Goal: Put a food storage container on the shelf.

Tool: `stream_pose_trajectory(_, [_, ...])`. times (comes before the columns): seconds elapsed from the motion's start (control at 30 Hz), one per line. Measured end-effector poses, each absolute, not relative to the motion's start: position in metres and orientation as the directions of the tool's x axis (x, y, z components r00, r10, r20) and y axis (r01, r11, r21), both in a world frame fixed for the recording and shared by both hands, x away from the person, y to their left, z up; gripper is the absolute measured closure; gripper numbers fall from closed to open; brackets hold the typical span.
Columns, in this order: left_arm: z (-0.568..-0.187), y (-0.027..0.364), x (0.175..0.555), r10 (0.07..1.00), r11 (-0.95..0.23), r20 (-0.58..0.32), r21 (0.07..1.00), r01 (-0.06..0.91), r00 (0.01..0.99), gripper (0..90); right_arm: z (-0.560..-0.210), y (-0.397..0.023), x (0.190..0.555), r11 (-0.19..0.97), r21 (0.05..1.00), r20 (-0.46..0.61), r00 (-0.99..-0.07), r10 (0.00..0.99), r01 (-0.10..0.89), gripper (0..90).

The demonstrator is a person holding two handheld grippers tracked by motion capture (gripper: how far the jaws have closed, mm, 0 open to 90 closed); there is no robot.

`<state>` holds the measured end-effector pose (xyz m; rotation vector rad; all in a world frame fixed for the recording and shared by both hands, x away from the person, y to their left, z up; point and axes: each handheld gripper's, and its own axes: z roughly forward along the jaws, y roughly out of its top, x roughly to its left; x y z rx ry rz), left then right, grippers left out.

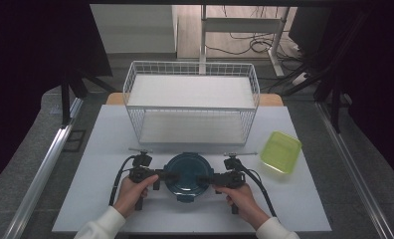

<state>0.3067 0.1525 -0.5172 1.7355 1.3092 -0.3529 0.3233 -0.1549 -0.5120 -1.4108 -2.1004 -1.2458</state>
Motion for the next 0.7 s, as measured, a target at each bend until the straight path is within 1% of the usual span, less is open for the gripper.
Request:
stream_pose_trajectory(0.07, [-0.5189,0.1545,0.3076,0.602,-0.016,-0.7,0.469,0.883,0.383,26.8,-0.5118,-0.1589,0.3257,0.109,0.455,0.693,-0.428,0.581,0.884,29.2])
stream_pose_trajectory(0.5, [-0.5203,0.1566,0.3097,0.586,-0.007,-0.725,0.442,0.897,0.361,29.2,-0.5124,-0.1625,0.3285,0.099,0.439,0.713,-0.414,0.566,0.893,32.4])
stream_pose_trajectory(0.57, [-0.5212,0.155,0.3097,0.584,-0.01,-0.724,0.445,0.896,0.366,28.1,-0.5124,-0.1625,0.3285,0.099,0.441,0.712,-0.415,0.566,0.892,32.4])
stream_pose_trajectory(0.6, [-0.5218,0.1533,0.3097,0.584,-0.017,-0.723,0.444,0.896,0.369,25.0,-0.5124,-0.1625,0.3285,0.1,0.443,0.711,-0.417,0.566,0.891,32.5])
stream_pose_trajectory(0.7, [-0.5216,0.1498,0.3096,0.587,-0.029,-0.72,0.437,0.899,0.369,22.8,-0.5124,-0.1626,0.3286,0.1,0.443,0.711,-0.418,0.565,0.891,32.7])
